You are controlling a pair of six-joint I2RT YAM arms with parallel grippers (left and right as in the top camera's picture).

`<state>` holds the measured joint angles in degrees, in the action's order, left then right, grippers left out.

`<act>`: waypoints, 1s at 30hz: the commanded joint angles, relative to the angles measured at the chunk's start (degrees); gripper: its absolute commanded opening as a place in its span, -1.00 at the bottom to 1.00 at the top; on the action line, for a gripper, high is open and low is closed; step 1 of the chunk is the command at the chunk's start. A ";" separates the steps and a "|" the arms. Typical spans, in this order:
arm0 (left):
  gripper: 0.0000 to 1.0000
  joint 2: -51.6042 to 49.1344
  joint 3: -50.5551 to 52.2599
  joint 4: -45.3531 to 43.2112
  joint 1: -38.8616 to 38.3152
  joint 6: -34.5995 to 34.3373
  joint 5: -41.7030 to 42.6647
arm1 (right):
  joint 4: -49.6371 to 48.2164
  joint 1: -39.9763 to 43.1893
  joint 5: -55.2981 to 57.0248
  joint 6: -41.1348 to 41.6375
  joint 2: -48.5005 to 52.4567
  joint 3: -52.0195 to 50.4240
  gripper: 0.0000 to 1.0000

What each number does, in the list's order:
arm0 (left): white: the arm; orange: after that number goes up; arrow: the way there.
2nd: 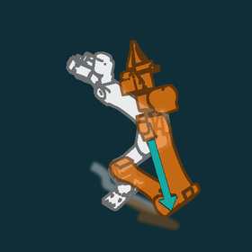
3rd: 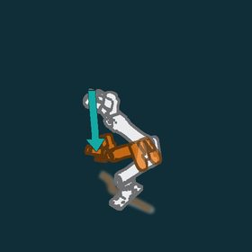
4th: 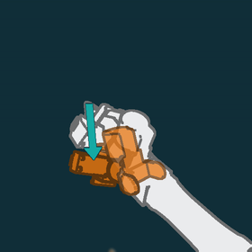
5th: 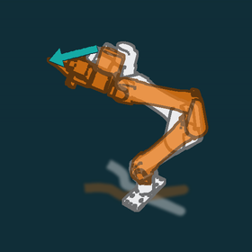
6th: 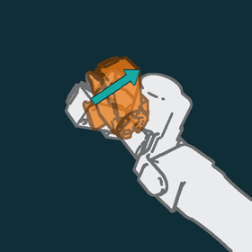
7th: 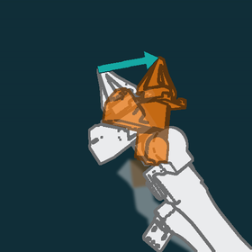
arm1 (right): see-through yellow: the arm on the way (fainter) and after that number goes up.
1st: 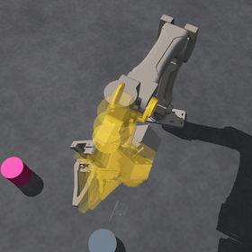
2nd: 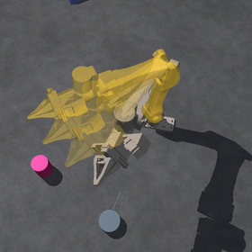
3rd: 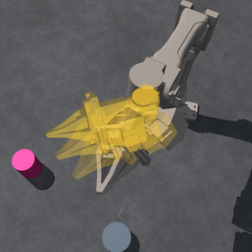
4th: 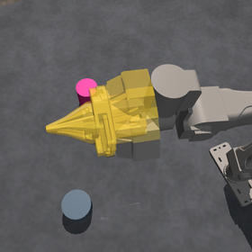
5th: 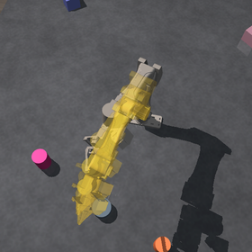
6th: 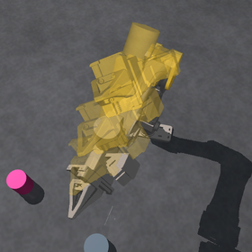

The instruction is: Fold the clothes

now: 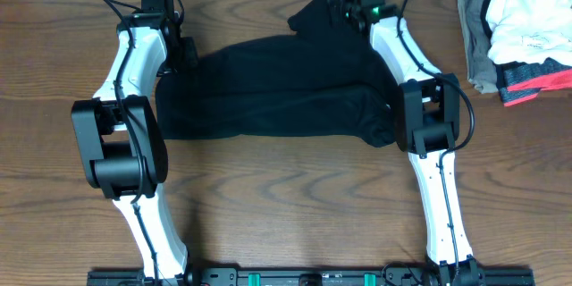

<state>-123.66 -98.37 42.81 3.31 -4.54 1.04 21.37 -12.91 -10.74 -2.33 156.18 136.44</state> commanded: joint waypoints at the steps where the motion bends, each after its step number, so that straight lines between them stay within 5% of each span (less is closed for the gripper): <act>1: -0.88 0.96 -0.11 -0.17 0.15 -0.48 -0.72 | 1.64 0.72 -0.59 -0.09 -2.21 5.79 -0.98; 3: -0.88 0.96 -0.11 -0.22 0.15 -0.48 -0.72 | 1.44 0.87 0.02 -0.11 -2.21 6.27 -0.91; 5: -0.88 0.96 -0.11 -0.22 0.15 -0.48 -0.72 | 1.16 0.96 0.90 -0.11 -2.10 6.21 -0.53; 8: -0.88 0.96 -0.11 -0.22 0.15 -0.50 -0.72 | 0.66 1.07 2.36 -0.48 -0.92 5.99 -0.24; 18: -0.88 0.96 -0.11 0.70 0.15 -0.48 -0.72 | -5.55 1.60 -0.55 -0.87 4.20 5.97 0.00; 30: -0.89 0.96 -0.11 0.72 0.15 -0.48 -0.72 | -8.48 0.79 -1.57 0.42 8.41 5.97 0.00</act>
<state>-123.66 -98.37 43.24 3.31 -4.54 1.04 13.37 -11.81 -11.27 -2.72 163.19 141.80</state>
